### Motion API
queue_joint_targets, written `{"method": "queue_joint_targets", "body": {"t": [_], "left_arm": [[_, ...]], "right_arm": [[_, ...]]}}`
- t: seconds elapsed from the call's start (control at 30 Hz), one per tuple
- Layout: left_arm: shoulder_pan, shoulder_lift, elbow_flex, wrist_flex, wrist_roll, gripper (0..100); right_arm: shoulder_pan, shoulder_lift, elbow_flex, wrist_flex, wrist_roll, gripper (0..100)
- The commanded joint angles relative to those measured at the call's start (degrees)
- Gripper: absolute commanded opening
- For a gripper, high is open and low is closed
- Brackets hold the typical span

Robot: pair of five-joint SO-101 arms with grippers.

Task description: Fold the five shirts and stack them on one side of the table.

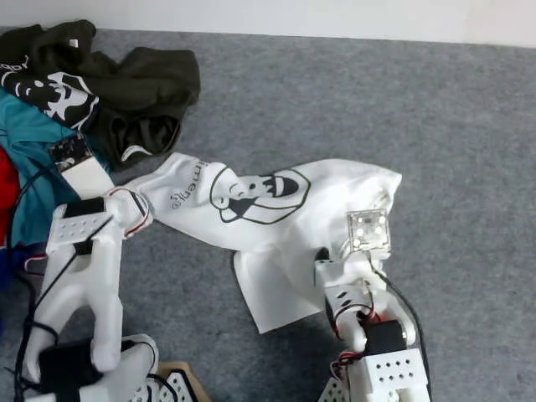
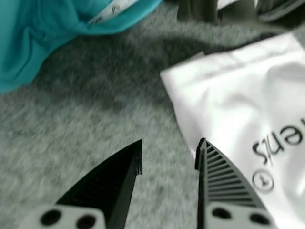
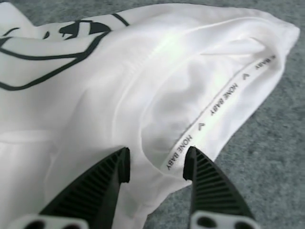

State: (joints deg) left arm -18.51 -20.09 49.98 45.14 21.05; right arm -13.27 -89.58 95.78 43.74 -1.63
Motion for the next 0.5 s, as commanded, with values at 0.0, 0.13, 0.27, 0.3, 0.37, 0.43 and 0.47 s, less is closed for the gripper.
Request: {"method": "queue_joint_targets", "body": {"t": [0.0, 0.13, 0.27, 0.3, 0.37, 0.43, 0.47], "left_arm": [[0.0, 5.4, -2.0, -8.6, -0.2, 20], [3.0, 13.1, -6.7, -12.2, -0.2, 20], [5.6, 20.0, -14.2, -12.0, -0.2, 20], [6.2, 21.3, -15.8, -12.0, -0.2, 19], [7.3, 23.4, -18.3, -12.0, -0.3, 14], [8.0, 24.6, -19.8, -12.0, -0.4, 8], [8.2, 24.7, -20.4, -12.1, -0.4, 5]], "right_arm": [[2.7, 0.0, -2.0, -1.0, -0.9, 19.4], [2.8, 0.0, -2.0, -1.0, -0.9, 19.4], [2.8, 0.0, -1.9, -1.0, -0.9, 19.4], [2.8, 0.0, -1.9, -1.0, -0.9, 19.4], [2.8, 0.0, -1.9, -1.0, -0.9, 19.4], [2.8, 0.0, -1.9, -1.0, -0.9, 19.4], [2.7, 0.0, -1.8, -1.0, -0.9, 19.4]]}}
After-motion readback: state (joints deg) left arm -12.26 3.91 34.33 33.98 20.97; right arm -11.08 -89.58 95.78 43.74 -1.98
